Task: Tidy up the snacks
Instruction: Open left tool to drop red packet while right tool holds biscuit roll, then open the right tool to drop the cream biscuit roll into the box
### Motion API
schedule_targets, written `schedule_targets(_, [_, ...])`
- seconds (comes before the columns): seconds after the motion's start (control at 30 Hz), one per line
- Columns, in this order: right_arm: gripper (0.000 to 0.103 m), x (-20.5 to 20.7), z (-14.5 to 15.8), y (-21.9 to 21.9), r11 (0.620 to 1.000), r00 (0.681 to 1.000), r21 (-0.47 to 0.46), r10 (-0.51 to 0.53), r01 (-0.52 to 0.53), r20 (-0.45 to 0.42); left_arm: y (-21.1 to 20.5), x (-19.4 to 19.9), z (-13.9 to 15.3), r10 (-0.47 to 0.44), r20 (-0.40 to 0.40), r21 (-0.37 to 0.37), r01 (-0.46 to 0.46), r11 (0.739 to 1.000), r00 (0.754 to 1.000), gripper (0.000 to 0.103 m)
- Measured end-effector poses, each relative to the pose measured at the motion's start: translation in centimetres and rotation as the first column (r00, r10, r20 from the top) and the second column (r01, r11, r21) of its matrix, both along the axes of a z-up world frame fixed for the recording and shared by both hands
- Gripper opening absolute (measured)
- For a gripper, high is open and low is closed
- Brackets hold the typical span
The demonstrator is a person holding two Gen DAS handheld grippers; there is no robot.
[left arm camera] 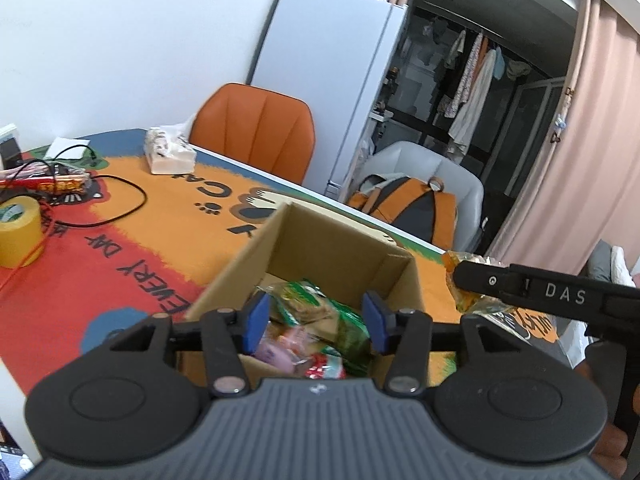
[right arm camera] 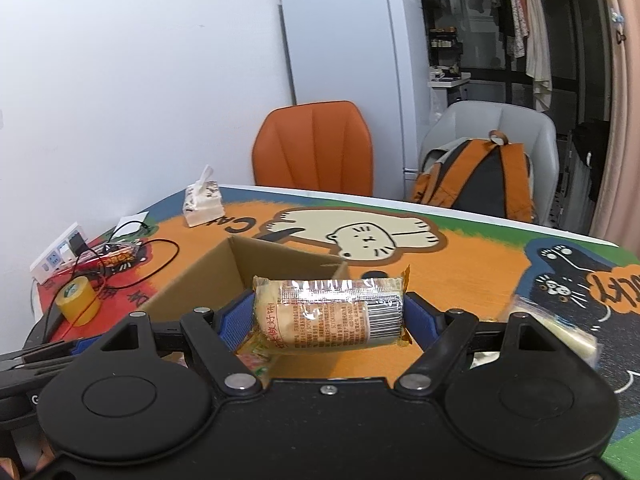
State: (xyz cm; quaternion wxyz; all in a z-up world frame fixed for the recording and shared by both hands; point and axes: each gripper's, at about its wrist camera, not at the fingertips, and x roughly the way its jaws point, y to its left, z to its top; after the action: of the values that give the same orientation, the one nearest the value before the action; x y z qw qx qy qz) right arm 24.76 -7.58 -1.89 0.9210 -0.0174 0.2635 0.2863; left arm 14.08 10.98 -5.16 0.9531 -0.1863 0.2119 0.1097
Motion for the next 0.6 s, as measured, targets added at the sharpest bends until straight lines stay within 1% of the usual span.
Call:
schedule_targets(0.13, [0.078, -0.1, 0.1, 1.4, 1.0, 1.0, 0.006, 0.023, -0.023, -0.012, 1.0, -0.6, 0.0, 0.026, 0.0, -0.006, -0.026, 1.0, 1.0, 0.053])
schedule_targets(0.3, [0.078, -0.2, 0.3, 3.0, 0.999, 0.999, 0.019, 0.043, -0.042, -0.024, 1.8, -1.1, -0.2, 0.058, -0.005, -0.01, -0.058, 0.998, 0.998, 0.061])
schedule_targets(0.37, [0.079, -0.3, 0.6, 3.5, 0.998, 0.998, 0.034, 0.054, -0.052, -0.032, 2.0, -1.3, -0.2, 0.06, -0.003, -0.013, -0.06, 0.998, 0.998, 0.062])
schedule_targets(0.47, [0.087, -0.3, 0.9, 3.7, 0.995, 0.996, 0.076, 0.075, -0.071, -0.043, 1.8, -1.5, -0.1, 0.06, -0.002, -0.006, -0.06, 0.998, 0.998, 0.065])
schedule_targets(0.5, [0.091, -0.3, 0.9, 3.7, 0.994, 0.996, 0.087, 0.076, -0.072, -0.046, 1.7, -1.5, 0.0, 0.061, -0.003, -0.003, -0.061, 0.998, 0.998, 0.067])
schedule_targets(0.6, [0.092, -0.4, 0.9, 3.2, 0.995, 0.997, 0.082, 0.065, -0.061, -0.047, 1.8, -1.6, 0.0, 0.06, 0.0, -0.003, -0.06, 0.998, 0.998, 0.07])
